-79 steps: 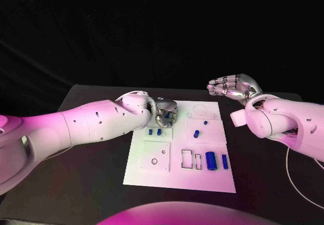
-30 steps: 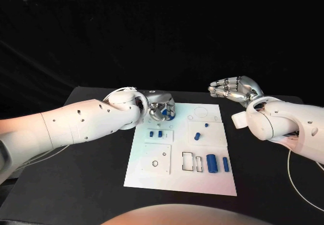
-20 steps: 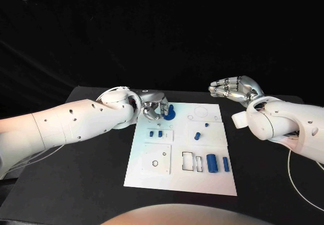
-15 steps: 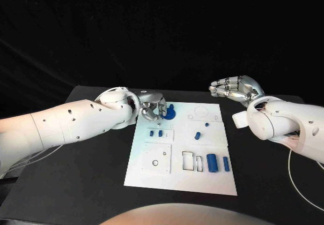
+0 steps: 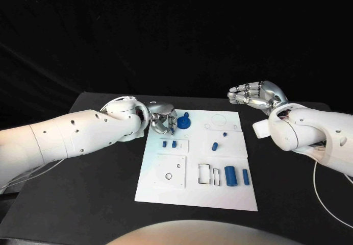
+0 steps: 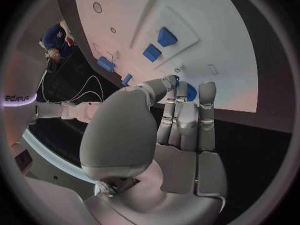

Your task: Assemble the parts on the task board

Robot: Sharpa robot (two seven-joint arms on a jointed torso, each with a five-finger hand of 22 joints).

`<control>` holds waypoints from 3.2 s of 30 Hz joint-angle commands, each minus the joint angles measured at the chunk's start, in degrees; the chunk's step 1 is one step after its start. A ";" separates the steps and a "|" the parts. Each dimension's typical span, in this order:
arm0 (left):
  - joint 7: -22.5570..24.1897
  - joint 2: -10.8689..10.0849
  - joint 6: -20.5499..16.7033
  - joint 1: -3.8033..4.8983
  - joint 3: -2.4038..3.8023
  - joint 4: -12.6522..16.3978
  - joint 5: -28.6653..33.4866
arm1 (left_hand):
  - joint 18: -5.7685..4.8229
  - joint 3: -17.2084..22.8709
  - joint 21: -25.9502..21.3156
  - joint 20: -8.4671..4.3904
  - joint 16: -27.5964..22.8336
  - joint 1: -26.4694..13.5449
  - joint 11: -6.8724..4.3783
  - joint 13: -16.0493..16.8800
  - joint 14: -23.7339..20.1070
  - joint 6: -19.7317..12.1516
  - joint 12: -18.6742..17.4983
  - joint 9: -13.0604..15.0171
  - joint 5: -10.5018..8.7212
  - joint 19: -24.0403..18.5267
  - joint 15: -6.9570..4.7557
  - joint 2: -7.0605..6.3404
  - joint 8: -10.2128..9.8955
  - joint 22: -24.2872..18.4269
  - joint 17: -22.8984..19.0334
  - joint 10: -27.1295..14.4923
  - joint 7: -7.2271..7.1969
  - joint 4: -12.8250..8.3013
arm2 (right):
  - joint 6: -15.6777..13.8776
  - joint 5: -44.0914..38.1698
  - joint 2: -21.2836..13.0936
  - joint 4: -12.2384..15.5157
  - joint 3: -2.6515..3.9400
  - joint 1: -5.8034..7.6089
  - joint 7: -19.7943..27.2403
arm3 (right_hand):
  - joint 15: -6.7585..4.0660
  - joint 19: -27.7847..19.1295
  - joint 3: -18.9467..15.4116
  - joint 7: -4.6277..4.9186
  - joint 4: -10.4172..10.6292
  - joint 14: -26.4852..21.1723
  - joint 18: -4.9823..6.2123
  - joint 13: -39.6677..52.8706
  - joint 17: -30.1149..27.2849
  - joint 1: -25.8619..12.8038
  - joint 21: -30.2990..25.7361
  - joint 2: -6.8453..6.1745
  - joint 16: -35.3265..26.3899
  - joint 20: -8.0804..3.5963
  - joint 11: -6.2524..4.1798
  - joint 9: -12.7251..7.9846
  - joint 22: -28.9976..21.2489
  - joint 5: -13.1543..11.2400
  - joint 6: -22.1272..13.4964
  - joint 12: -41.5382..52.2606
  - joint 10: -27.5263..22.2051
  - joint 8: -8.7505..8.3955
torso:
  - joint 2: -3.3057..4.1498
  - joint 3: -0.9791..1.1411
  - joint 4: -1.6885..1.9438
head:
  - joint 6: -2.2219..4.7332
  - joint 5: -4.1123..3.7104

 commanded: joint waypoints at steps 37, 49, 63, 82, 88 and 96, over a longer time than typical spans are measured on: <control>-0.52 1.42 4.51 -0.29 -1.03 -1.49 0.85 | 0.02 -0.47 -0.29 -0.06 -0.69 -0.78 -0.38 0.12 -0.43 0.68 -0.62 0.24 0.25 -0.42 -0.14 -0.12 -0.45 -0.11 -0.98 0.97 0.04 -0.32 | 0.66 -0.35 -0.14 0.27 0.02 0.00 0.74 | -0.23 0.13 0.43 0.44 -0.05 -0.05 0.66 -0.04 -0.10 0.37 0.24 -0.02 0.37 -0.12 -0.30 -0.10 -0.12 0.13 0.40 0.23 0.18 0.15 | -0.04 0.06 0.00 | -0.41 -0.02; -1.87 1.24 4.63 -0.30 -1.09 -1.64 -0.36 | 0.00 -0.96 -0.27 -0.18 -0.80 -1.02 -0.78 0.45 -0.38 1.60 -0.73 0.63 0.24 -0.26 -0.43 0.01 -0.33 0.11 -1.24 1.86 -0.32 -0.51 | 0.70 -0.33 -0.13 0.22 0.02 0.00 0.73 | -0.24 0.03 0.50 0.42 -0.01 -0.05 0.66 -0.04 -0.13 0.32 0.22 -0.02 0.42 -0.12 -0.32 -0.11 -0.18 0.13 0.43 0.24 0.23 0.16 | -0.08 0.01 0.01 | -0.39 0.10; -2.15 1.21 2.84 -0.30 -1.09 -1.59 -0.55 | -0.08 -0.91 -0.06 -0.28 -0.84 -0.97 -0.89 0.58 -0.33 1.94 -0.80 0.78 0.27 0.08 -0.56 0.29 -0.30 0.53 -1.50 2.09 -0.42 -0.59 | 0.67 -0.31 -0.11 0.21 0.01 0.00 0.78 | -0.24 -0.08 0.58 0.40 0.04 -0.08 0.66 -0.04 -0.17 0.25 0.19 -0.04 0.47 -0.12 -0.33 -0.12 -0.24 0.13 0.46 0.23 0.26 0.16 | -0.03 0.05 -0.02 | -0.29 0.17; -2.67 1.12 2.25 -0.31 -1.08 -1.62 -0.60 | -0.22 -0.95 0.28 -0.40 -1.06 -1.15 -1.00 0.80 -0.34 2.56 -0.88 1.03 0.27 0.70 -0.69 0.47 -0.21 1.18 -2.47 2.49 -0.51 -0.63 | 0.64 -0.30 -0.18 0.24 0.01 0.00 0.78 | -0.24 -0.08 0.58 0.40 0.04 -0.08 0.66 -0.04 -0.17 0.25 0.19 -0.04 0.47 -0.12 -0.33 -0.12 -0.24 0.13 0.46 0.23 0.26 0.16 | -0.05 0.06 -0.05 | -0.33 0.14; -2.34 1.26 2.27 -0.31 -1.08 -1.60 -0.13 | -0.21 -0.97 0.24 -0.42 -1.09 -1.20 -1.01 0.82 -0.35 2.61 -0.90 1.06 0.27 0.67 -0.70 0.46 -0.21 1.10 -2.58 2.53 -0.51 -0.63 | 0.64 -0.30 -0.17 0.26 0.01 0.00 0.77 | -0.24 -0.08 0.58 0.40 0.04 -0.08 0.66 -0.04 -0.17 0.25 0.19 -0.04 0.47 -0.12 -0.33 -0.12 -0.24 0.13 0.46 0.23 0.26 0.16 | -0.04 0.08 0.00 | -0.34 0.11; -1.92 1.40 3.67 -0.31 -1.08 -1.58 1.01 | -0.13 -1.09 -0.07 -0.45 -0.89 -1.53 -0.94 0.84 -0.04 2.49 -1.20 1.10 0.25 0.40 -0.67 0.40 -0.42 0.56 -1.60 2.41 -0.46 -0.52 | 0.62 -0.30 -0.20 0.27 0.01 0.00 0.73 | -0.24 -0.08 0.58 0.40 0.04 -0.08 0.66 -0.04 -0.17 0.25 0.19 -0.04 0.47 -0.12 -0.33 -0.12 -0.24 0.13 0.46 0.23 0.26 0.16 | -0.09 0.12 -0.05 | -0.45 0.07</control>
